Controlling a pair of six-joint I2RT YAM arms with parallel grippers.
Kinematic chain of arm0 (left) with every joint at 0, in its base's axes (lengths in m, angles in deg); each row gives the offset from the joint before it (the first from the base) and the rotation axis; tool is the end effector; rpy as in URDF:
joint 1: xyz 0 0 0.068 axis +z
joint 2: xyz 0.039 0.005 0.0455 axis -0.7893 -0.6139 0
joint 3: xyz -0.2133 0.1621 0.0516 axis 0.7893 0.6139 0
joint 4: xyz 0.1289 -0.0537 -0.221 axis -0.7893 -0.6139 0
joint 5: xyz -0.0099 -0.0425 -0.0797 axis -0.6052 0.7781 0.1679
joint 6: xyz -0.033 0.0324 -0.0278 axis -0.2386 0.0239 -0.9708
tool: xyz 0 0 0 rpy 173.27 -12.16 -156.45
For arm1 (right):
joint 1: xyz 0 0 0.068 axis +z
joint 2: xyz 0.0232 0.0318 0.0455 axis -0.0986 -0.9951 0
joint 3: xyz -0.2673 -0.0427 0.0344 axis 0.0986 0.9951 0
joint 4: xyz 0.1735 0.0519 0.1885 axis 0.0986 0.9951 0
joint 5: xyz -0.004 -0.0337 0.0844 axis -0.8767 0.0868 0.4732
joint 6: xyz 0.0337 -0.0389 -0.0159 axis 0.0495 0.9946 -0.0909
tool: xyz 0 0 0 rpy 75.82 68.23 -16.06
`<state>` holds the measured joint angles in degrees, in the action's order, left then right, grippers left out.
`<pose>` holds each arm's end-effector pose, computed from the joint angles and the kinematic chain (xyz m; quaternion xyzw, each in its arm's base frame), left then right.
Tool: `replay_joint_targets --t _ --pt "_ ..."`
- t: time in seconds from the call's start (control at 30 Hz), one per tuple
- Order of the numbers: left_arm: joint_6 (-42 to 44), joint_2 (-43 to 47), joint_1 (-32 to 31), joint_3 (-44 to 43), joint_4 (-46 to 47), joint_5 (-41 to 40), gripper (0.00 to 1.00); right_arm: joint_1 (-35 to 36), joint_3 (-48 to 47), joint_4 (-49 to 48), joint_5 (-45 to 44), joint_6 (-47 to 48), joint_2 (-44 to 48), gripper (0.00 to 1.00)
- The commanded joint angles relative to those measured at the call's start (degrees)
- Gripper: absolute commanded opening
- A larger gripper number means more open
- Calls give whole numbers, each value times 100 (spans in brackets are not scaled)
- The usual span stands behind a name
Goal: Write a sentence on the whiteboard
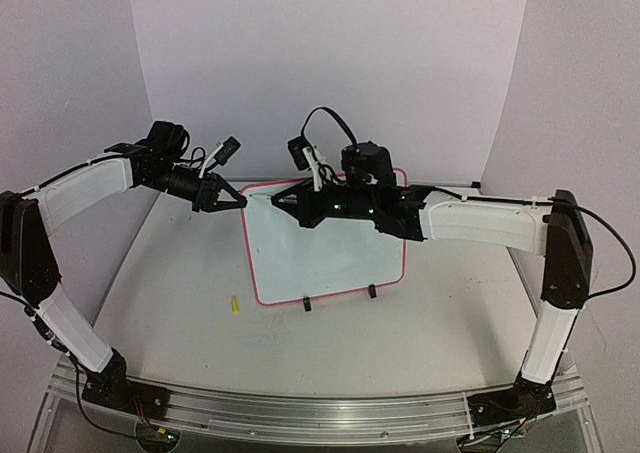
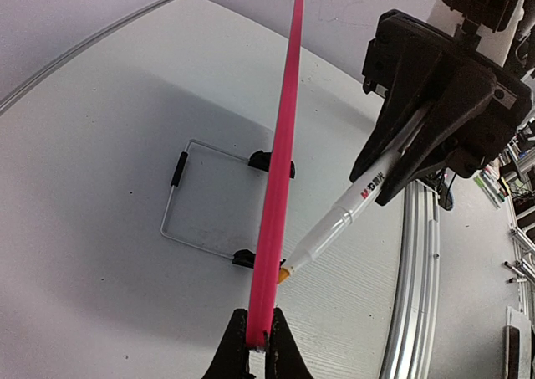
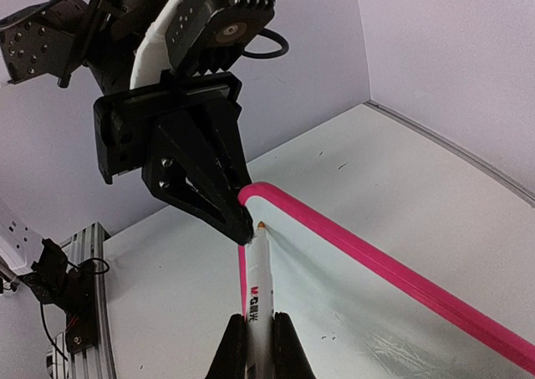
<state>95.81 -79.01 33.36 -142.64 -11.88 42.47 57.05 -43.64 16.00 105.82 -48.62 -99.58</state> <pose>0.3103 -0.1354 0.3172 0.4385 0.7306 -0.4042 0.3325 0.2723 0.3620 0.3138 -0.3900 0.6557 0.4384 0.4751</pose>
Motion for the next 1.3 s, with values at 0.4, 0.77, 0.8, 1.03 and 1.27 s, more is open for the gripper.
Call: replay_joint_targets --t 0.4,0.77,0.8,1.03,1.27 --pt "143 249 -7 -25 -49 88 0 -41 489 -221 -148 -247 -68 0" --pt "135 244 -5 -34 -53 52 0 -26 680 -655 730 -244 369 0" --pt "134 240 -6 -34 -53 53 0 -25 675 -671 726 -251 394 0" --pt "130 230 -4 -34 -53 39 0 -17 612 -688 314 -213 351 0" --pt "115 221 -21 -34 -60 10 0 -20 514 -757 40 -194 270 0"
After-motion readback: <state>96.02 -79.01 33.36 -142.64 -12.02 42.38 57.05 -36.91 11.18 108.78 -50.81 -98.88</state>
